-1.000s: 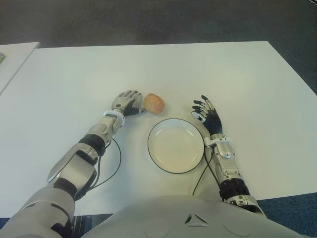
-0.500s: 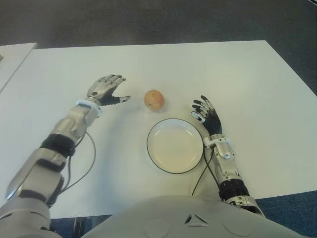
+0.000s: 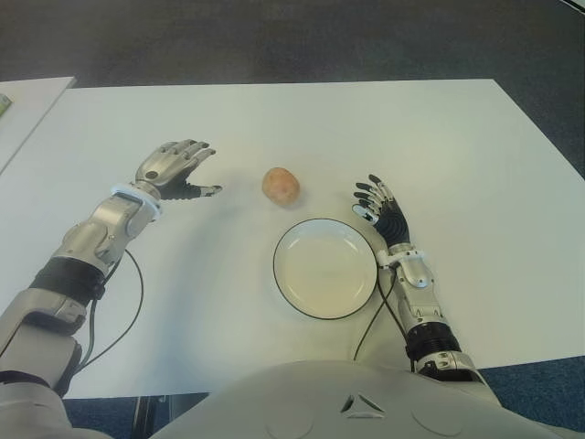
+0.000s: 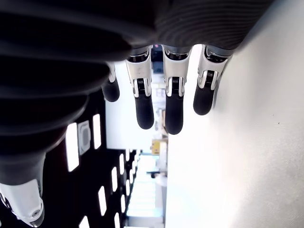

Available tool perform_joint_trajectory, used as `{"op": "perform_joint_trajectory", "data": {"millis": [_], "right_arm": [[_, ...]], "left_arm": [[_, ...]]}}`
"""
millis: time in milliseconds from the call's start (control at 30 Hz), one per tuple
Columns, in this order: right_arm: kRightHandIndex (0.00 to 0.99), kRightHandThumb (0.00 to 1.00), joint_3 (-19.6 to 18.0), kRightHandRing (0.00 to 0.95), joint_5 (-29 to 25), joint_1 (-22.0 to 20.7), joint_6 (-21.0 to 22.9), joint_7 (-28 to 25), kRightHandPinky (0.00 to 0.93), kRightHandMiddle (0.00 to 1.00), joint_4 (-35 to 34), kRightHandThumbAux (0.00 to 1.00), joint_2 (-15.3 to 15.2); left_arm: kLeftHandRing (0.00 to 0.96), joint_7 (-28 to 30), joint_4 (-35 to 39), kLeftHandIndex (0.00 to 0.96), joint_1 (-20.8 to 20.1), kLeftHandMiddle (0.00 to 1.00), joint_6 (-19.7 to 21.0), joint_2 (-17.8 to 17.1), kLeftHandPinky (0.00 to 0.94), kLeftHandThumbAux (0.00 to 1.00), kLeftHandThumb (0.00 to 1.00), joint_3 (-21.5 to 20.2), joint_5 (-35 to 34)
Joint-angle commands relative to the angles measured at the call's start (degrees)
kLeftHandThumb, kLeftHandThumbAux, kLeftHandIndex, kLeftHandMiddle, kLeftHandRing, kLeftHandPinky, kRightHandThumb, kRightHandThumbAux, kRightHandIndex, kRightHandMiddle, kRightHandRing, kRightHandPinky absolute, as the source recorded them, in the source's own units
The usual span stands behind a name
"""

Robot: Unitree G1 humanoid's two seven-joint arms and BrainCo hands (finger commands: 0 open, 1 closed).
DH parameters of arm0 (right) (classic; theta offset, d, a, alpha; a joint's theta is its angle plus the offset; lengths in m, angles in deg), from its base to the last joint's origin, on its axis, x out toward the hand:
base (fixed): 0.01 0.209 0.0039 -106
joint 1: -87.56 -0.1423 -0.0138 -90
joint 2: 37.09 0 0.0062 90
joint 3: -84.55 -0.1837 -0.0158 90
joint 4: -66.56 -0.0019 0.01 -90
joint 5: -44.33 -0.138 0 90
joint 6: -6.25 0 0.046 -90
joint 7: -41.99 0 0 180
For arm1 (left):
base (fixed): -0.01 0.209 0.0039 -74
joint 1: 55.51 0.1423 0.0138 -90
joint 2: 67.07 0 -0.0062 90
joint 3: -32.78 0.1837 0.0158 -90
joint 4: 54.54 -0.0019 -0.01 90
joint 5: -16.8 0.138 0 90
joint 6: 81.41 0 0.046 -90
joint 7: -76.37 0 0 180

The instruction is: Put the apples into the plate.

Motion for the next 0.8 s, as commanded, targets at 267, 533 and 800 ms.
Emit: {"op": "perform_joint_trajectory", "data": {"millis": [267,533,800], "right_arm": [[0.067,0.119,-0.2,0.227,0.4,3.1,2.4,0.0,0.194,0.226,8.3,0.607,-0.2],[0.074,0.121,0.0,0.215,0.6,2.5,1.9,0.3,0.182,0.219,9.5,0.585,-0.1],[0.075,0.122,0.0,0.217,0.5,2.2,1.6,0.9,0.200,0.216,10.1,0.581,0.4]], "left_arm": [[0.000,4.2,4.2,0.000,2.1,0.000,0.5,-0.1,0.000,0.213,0.273,-3.4,-1.5],[0.000,5.1,5.9,0.000,2.2,0.000,-0.2,1.9,0.000,0.197,0.295,-5.1,-3.6],[0.000,4.6,5.5,0.000,1.3,0.000,-1.5,4.0,0.000,0.188,0.308,-5.5,-4.8]]}}
